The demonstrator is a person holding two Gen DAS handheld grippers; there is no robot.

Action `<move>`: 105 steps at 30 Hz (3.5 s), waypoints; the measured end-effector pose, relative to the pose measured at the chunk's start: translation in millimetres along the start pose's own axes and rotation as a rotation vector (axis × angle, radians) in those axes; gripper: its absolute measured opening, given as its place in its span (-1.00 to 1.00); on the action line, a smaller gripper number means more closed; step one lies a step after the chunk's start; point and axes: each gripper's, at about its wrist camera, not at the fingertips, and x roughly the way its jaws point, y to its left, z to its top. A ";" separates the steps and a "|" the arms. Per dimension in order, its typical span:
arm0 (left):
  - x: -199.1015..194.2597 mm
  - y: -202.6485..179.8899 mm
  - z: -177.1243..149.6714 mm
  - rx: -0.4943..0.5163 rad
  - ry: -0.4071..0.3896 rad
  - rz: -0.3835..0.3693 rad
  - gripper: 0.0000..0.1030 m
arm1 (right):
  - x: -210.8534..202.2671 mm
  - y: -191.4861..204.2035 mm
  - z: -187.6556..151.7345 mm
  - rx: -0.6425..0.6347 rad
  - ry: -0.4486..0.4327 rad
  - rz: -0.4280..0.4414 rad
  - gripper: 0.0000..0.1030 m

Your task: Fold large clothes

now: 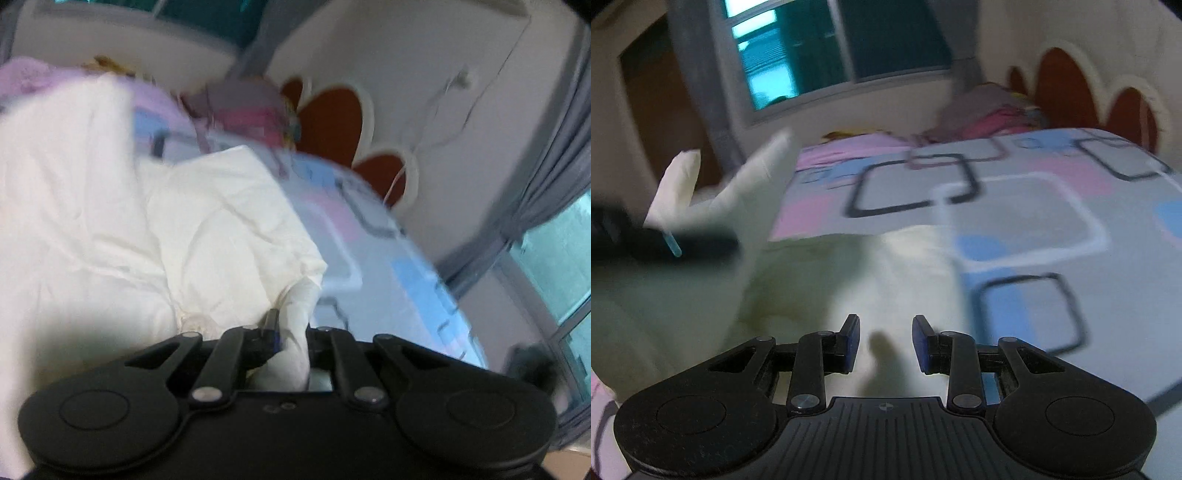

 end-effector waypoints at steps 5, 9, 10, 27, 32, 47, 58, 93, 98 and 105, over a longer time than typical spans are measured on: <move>40.8 7.4 -18.7 0.006 0.075 0.039 -0.88 | -10.8 -22.9 7.4 0.035 -0.013 0.022 -0.39; 58.7 2.4 -33.9 0.026 0.143 0.040 -0.88 | -21.4 -31.2 22.8 0.072 -0.038 0.064 -0.39; 55.6 -0.3 -32.9 0.032 0.145 0.036 -0.86 | -24.5 -28.9 26.8 0.068 -0.045 0.080 -0.38; -115.6 13.9 11.6 -0.032 -0.110 0.067 -0.31 | 24.5 29.7 19.7 -0.129 0.105 0.069 -0.37; -107.8 57.1 22.0 -0.017 -0.226 0.326 -0.23 | 13.8 32.8 31.0 -0.077 0.025 0.073 -0.37; -41.2 107.3 -6.0 -0.121 -0.118 0.227 -0.29 | 46.1 83.5 40.2 0.118 0.122 0.361 0.04; -45.7 93.4 -2.6 -0.058 -0.106 0.187 -0.29 | 18.5 79.7 35.7 -0.007 0.042 0.361 -0.93; 35.5 47.7 -27.0 0.199 -0.064 0.223 -0.13 | 71.0 13.5 5.7 -0.126 -0.132 -0.226 0.02; 43.8 48.8 -31.7 0.197 -0.081 0.238 -0.12 | 90.5 -11.9 -2.0 -0.049 -0.087 -0.181 0.30; 54.7 44.5 -25.2 0.176 -0.053 0.259 -0.13 | 111.0 -27.2 -4.4 0.001 -0.023 -0.166 0.29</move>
